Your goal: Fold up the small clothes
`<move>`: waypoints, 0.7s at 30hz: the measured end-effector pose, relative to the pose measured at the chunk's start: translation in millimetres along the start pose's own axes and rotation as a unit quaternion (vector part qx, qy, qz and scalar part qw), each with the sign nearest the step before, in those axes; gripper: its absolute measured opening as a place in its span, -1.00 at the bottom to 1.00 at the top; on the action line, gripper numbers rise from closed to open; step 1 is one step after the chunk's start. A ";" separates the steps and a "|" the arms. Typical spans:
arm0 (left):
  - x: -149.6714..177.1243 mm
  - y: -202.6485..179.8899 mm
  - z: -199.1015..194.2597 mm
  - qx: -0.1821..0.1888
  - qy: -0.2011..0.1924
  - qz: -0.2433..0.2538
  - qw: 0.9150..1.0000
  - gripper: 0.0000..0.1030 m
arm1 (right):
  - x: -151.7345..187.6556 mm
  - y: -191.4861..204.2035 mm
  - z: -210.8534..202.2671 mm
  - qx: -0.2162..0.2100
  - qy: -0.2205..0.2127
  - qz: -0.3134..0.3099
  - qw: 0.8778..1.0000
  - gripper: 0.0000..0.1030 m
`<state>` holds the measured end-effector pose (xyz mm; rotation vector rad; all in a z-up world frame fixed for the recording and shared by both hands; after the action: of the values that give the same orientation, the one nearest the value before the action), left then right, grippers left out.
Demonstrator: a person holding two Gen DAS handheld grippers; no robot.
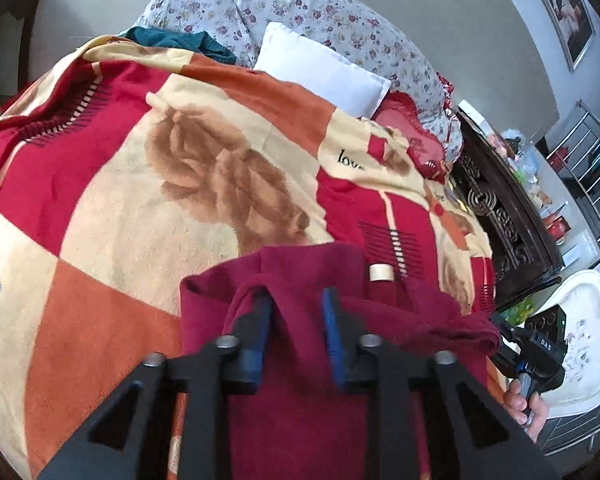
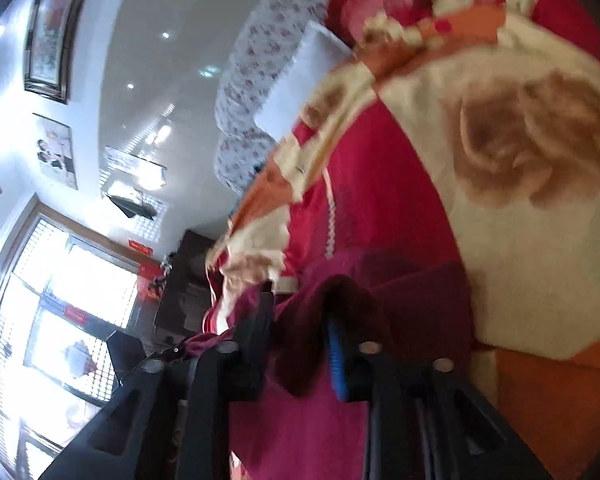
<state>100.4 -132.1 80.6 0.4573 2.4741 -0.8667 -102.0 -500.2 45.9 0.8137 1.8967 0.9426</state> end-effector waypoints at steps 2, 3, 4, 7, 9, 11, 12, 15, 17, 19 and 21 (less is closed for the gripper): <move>-6.7 -1.5 -18.0 -0.030 -0.043 0.009 0.999 0.27 | -6.9 9.3 -27.9 0.013 -0.063 -0.020 0.998 0.38; -10.2 -1.8 -28.8 -0.039 -0.070 0.011 0.997 0.40 | -9.9 13.5 -34.8 0.014 -0.074 -0.029 0.997 0.38; -11.5 -3.3 -38.2 -0.039 -0.083 0.011 0.996 0.41 | -9.0 22.1 -40.1 0.017 -0.070 -0.045 0.996 0.38; -7.0 -8.0 -43.1 -0.031 -0.071 0.018 0.997 0.41 | 7.7 50.5 -35.1 0.046 -0.050 -0.123 0.990 0.38; 0.1 -13.3 -38.3 -0.039 -0.067 0.029 0.997 0.41 | 19.1 65.2 -18.2 0.081 -0.028 -0.175 0.981 0.35; 7.7 -18.8 -24.6 -0.046 -0.048 0.043 0.997 0.41 | 30.5 77.6 4.8 0.116 -0.002 -0.227 0.967 0.33; 12.4 -21.3 -13.4 -0.051 -0.035 0.050 0.997 0.41 | 34.1 80.6 18.3 0.139 0.010 -0.247 0.959 0.31; 21.2 -22.8 21.2 -0.087 -0.004 0.062 0.994 0.41 | 38.1 67.7 45.7 0.180 0.029 -0.264 0.947 0.16; 18.2 -15.4 39.6 -0.116 -0.004 0.057 0.992 0.41 | 28.2 44.8 63.6 0.219 0.037 -0.246 0.944 0.11; 12.7 -5.6 58.9 -0.140 -0.004 0.047 0.989 0.41 | 17.2 18.4 77.9 0.251 0.047 -0.216 0.942 -0.05; 8.6 0.9 76.3 -0.150 0.006 0.052 0.987 0.43 | 9.0 -1.3 87.8 0.260 0.048 -0.190 0.946 -0.14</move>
<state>118.4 -179.8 23.1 0.4787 2.5090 -0.4397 -28.4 -467.6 9.7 0.6614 2.3215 0.2458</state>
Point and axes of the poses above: each gripper's, at about its wrist camera, not at the fingertips, and z roughly the way its jaws point, y to its left, x to its underside, the point moved 4 cm from there along z, roughly the way its jaws point
